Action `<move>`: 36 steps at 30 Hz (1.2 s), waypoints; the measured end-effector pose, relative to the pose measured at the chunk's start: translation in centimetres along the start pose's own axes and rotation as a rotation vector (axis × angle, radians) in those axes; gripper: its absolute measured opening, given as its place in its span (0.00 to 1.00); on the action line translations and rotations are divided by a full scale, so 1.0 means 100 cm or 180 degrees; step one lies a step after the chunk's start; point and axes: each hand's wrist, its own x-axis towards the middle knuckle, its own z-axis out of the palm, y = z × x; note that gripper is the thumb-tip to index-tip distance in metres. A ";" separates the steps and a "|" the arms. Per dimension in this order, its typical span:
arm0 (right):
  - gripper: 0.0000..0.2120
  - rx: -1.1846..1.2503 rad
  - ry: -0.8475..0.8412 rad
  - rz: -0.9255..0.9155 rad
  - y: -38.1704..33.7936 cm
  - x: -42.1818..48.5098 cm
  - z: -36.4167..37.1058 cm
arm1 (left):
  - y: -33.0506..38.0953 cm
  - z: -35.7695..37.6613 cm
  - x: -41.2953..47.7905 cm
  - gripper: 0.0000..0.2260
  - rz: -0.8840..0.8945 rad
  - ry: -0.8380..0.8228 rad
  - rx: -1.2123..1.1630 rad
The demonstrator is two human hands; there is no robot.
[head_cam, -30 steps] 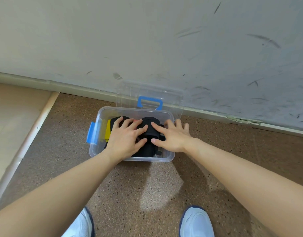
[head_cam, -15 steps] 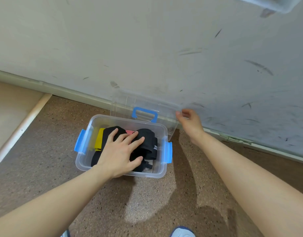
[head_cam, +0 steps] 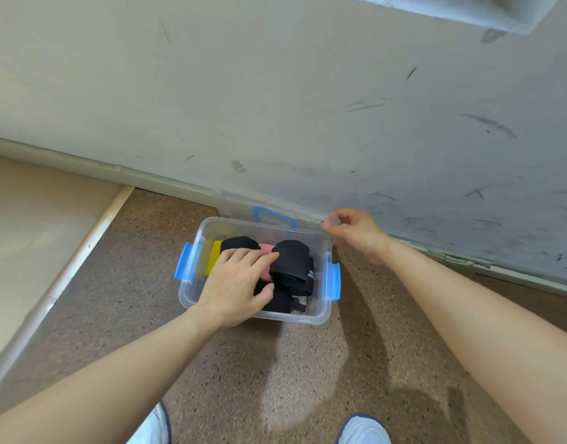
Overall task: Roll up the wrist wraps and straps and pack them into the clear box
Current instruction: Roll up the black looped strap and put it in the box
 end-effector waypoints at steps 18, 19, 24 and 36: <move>0.11 -0.1591 -0.0555 -0.0589 0.010 -0.074 0.038 | -0.049 -0.030 0.002 0.12 0.0063 -0.0608 -0.0195; 0.12 -0.1771 -0.0519 -0.0619 0.012 -0.075 0.041 | -0.048 -0.027 -0.001 0.12 0.0063 -0.0611 -0.0165; 0.19 -0.2364 -0.0230 -0.0909 0.020 -0.080 0.056 | -0.046 -0.022 -0.019 0.13 0.0105 -0.0602 -0.0152; 0.44 -0.0644 0.0830 0.0132 0.046 -0.070 0.060 | -0.039 -0.018 -0.022 0.33 0.0080 -0.0688 0.0278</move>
